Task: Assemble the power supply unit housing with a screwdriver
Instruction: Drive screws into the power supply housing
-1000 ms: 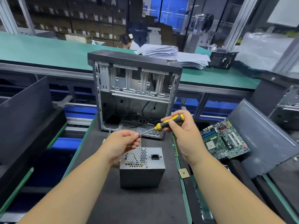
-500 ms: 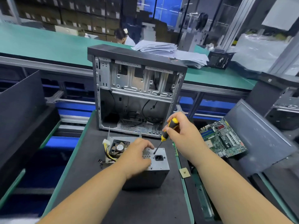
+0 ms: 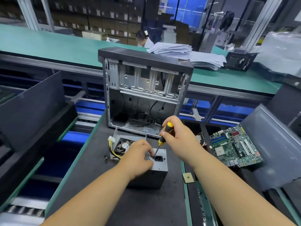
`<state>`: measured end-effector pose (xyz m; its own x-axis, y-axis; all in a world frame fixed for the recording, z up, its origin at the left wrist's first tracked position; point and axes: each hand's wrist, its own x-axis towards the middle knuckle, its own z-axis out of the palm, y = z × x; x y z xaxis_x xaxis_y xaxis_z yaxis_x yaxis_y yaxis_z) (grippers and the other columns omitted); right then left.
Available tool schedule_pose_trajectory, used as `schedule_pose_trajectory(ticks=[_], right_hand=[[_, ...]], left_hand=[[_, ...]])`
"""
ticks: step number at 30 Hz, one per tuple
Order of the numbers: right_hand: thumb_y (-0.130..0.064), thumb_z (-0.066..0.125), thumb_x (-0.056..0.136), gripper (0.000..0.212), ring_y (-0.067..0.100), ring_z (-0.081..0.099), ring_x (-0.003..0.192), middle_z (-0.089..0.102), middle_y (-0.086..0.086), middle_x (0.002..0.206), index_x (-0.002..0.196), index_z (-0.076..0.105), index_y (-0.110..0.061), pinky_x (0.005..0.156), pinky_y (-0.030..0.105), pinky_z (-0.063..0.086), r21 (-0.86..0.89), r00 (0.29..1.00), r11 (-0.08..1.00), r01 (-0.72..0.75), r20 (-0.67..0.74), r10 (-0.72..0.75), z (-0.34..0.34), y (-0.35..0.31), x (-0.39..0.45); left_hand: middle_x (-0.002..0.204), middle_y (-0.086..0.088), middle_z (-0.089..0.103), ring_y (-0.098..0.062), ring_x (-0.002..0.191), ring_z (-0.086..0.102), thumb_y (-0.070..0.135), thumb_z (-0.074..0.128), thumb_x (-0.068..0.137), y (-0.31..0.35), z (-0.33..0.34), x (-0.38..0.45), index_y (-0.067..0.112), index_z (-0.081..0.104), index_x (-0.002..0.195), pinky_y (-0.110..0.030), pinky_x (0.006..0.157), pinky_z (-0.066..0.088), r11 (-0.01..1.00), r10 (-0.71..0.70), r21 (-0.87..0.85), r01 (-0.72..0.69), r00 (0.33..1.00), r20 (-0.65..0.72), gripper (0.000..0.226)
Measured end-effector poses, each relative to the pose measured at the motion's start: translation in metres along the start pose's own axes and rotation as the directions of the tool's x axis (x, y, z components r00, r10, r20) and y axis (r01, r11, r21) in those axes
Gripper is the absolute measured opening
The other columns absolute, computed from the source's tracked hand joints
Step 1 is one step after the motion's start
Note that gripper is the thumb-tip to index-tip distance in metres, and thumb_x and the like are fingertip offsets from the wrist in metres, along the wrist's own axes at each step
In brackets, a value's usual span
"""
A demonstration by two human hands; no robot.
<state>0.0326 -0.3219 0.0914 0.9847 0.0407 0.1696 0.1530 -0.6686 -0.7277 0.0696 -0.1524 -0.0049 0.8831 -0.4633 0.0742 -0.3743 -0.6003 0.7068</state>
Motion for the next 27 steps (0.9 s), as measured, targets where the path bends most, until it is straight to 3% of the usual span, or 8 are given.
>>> schedule_pose_trajectory(ticks=[7,12,16,20,23,27], right_hand=[[-0.024,0.055,0.097,0.019,0.011,0.067,0.081,0.066,-0.006,0.09,0.099,0.043,-0.039,0.072,0.038,0.056,-0.073,0.996,0.996,0.058,0.072,-0.053,0.0,0.002,0.005],[-0.029,0.061,0.094,0.017,0.01,0.059,0.075,0.062,-0.008,0.083,0.093,0.044,-0.033,0.064,0.032,0.049,-0.271,0.979,0.948,0.168,0.157,-0.128,-0.008,-0.011,0.013],[-0.046,0.066,0.088,0.035,0.014,0.048,0.065,0.052,-0.005,0.073,0.082,0.041,-0.024,0.052,0.029,0.036,-0.524,0.98,0.834,0.172,0.176,-0.091,-0.014,-0.027,0.024],[-0.066,0.048,0.09,0.049,0.013,0.045,0.058,0.051,-0.005,0.066,0.068,0.04,-0.023,0.047,0.028,0.032,-0.736,0.995,0.674,0.064,0.099,0.013,-0.009,-0.031,0.03],[-0.057,0.043,0.095,0.041,0.012,0.045,0.058,0.05,-0.005,0.067,0.071,0.041,-0.023,0.048,0.029,0.03,-0.678,0.996,0.73,0.081,0.084,-0.032,-0.007,-0.028,0.03],[-0.032,0.055,0.089,0.007,0.015,0.054,0.073,0.056,-0.008,0.082,0.092,0.052,-0.026,0.056,0.029,0.042,-0.444,0.983,0.885,0.137,0.168,-0.067,-0.009,-0.025,0.027]], left_hand=[[0.102,0.021,0.048,-0.001,0.105,0.042,0.023,0.069,0.068,-0.003,-0.001,0.0,0.038,0.058,0.08,-0.024,0.094,0.039,1.0,-0.007,-0.011,0.007,1.0,-0.006,0.022],[0.104,0.021,0.048,0.0,0.107,0.042,0.027,0.068,0.069,-0.005,-0.001,0.0,0.038,0.058,0.081,-0.028,0.097,0.04,1.0,0.003,-0.007,-0.003,1.0,0.005,0.019],[0.104,0.021,0.048,0.001,0.107,0.042,0.025,0.068,0.07,-0.006,-0.001,0.0,0.036,0.058,0.081,-0.028,0.098,0.04,1.0,0.001,-0.008,-0.001,1.0,0.008,0.019],[0.105,0.02,0.048,0.002,0.106,0.041,0.023,0.069,0.069,-0.006,0.0,-0.001,0.035,0.059,0.083,-0.025,0.097,0.039,1.0,-0.004,-0.007,0.004,1.0,0.008,0.021],[0.106,0.018,0.048,-0.001,0.107,0.041,0.021,0.068,0.071,-0.006,-0.001,-0.001,0.034,0.059,0.085,-0.025,0.098,0.038,1.0,-0.001,-0.004,0.001,1.0,0.019,0.021],[0.111,0.01,0.049,-0.011,0.112,0.044,0.007,0.053,0.081,0.002,-0.008,0.008,0.029,0.059,0.102,-0.024,0.094,0.037,0.996,-0.065,-0.064,0.069,0.996,0.062,0.031]])
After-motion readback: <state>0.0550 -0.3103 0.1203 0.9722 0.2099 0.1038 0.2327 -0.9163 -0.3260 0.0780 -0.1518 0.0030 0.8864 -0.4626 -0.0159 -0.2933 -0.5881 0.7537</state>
